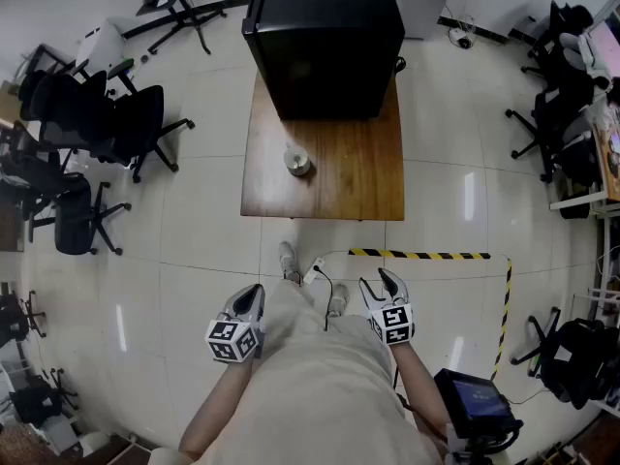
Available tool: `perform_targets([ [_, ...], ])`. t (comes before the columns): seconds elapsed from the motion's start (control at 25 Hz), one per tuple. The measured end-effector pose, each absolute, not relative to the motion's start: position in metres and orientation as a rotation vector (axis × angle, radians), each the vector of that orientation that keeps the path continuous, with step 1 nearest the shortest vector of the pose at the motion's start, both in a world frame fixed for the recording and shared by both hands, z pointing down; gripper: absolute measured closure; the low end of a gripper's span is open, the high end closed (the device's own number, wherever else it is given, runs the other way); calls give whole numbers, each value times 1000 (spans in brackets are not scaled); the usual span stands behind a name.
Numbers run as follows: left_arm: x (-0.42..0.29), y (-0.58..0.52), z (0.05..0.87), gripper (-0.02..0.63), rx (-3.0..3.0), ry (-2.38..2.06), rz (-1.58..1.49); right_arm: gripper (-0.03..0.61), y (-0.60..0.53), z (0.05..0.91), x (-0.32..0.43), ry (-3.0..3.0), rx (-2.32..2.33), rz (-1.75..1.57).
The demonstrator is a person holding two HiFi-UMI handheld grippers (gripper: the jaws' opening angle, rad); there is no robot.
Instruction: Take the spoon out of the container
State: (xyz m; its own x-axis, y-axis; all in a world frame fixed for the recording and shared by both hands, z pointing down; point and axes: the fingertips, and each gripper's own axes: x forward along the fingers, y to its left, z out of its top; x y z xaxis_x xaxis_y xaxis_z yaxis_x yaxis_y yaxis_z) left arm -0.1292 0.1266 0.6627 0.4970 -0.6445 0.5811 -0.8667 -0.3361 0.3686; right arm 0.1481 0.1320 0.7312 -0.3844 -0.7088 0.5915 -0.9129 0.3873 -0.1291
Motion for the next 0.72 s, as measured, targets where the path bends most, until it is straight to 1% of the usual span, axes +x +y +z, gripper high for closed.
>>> perform_targets([
  [0.16,-115,147,659,611,2099,-1243,425,368,154,703,158,-2377,1472,705],
  [0.24,-111,145,652,612,2106,-1240,407,412,150,680,158,-2444,1518,738],
  [0.44,-82,142,634,612,2187,-1222,409,413,140,638,157,-2531,1531,664],
  [0.56,-70,149,638,611,2209,-1209,428,413,142,642,156,-2534,1488,612],
  [0.72,-83,149,646,611,2175,-1223,445,413,143,649,150,-2523,1473,627],
])
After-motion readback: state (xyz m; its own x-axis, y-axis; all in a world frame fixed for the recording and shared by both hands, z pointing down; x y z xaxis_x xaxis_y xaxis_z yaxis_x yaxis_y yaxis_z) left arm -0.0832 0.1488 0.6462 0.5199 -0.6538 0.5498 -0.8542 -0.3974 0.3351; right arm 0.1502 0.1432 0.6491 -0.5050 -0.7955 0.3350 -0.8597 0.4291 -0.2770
